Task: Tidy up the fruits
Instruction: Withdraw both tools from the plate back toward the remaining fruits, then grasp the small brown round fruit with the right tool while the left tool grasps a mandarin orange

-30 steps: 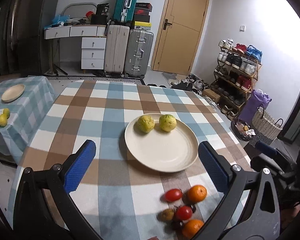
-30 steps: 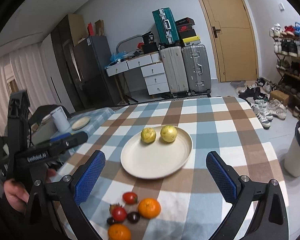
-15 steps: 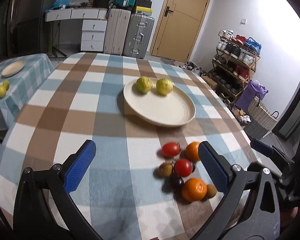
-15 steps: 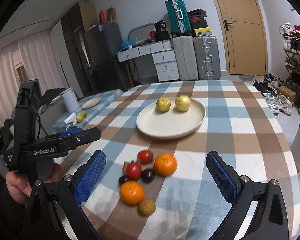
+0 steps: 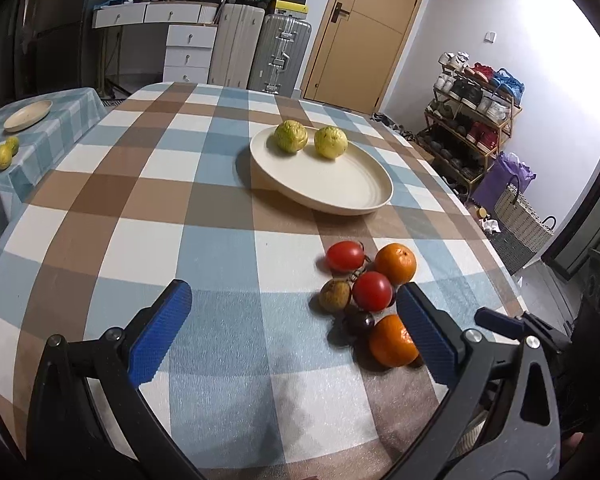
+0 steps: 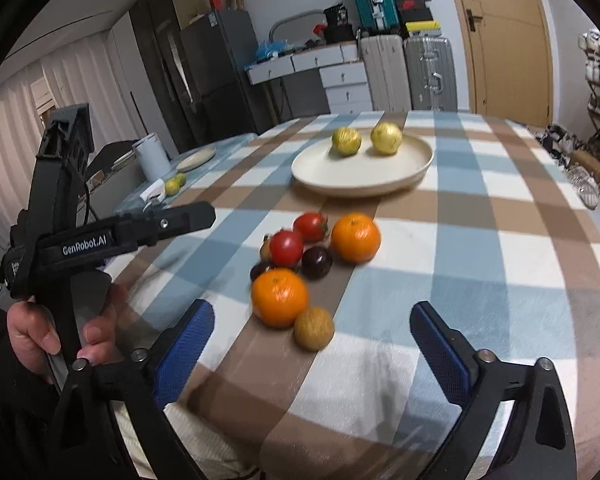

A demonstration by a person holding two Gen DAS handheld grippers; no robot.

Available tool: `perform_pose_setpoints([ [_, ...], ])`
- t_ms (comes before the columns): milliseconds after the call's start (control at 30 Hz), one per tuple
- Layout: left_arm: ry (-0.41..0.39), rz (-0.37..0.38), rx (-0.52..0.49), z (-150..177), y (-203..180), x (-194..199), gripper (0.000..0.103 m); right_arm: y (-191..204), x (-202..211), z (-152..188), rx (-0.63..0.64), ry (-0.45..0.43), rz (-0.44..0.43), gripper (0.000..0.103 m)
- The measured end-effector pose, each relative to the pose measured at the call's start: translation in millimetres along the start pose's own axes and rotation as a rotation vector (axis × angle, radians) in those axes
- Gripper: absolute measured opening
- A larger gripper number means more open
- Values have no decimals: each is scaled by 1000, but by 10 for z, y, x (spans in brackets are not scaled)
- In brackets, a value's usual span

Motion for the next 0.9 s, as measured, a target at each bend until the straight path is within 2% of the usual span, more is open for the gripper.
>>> perform_pose_setpoints([
  [67, 2, 2, 5, 20, 12, -8, 102, 11, -53, 49, 8, 23, -6, 92],
  [200, 24, 14, 13, 82, 10, -30, 102, 22, -145, 109, 26, 55, -3, 75],
  [300, 46, 36, 18, 134, -6, -62, 102, 28, -188, 133, 41, 67, 6, 72],
  [467, 84, 69, 27, 236, -63, -115, 102, 17, -282, 180, 45, 106, -4, 62],
  [600, 106, 101, 31, 257, -119, -139, 102, 26, -305, 191, 45, 111, -16, 46],
  [767, 130, 140, 25, 284, -231, -167, 102, -19, -326, 196, 45, 117, 10, 27],
  [900, 158, 166, 25, 319, -315, -208, 102, -45, -296, 199, 37, 107, 10, 26],
])
Point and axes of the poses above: each gripper's, at about its wrist camera, not at the fingertips, and x roughly against the way its jaws point, y to its left, z to its underside, the point moved 8 cm from there along -x, roughly the way its jaws point, and after that the axes turned 3 degrees about x, right-handed, at the moved point
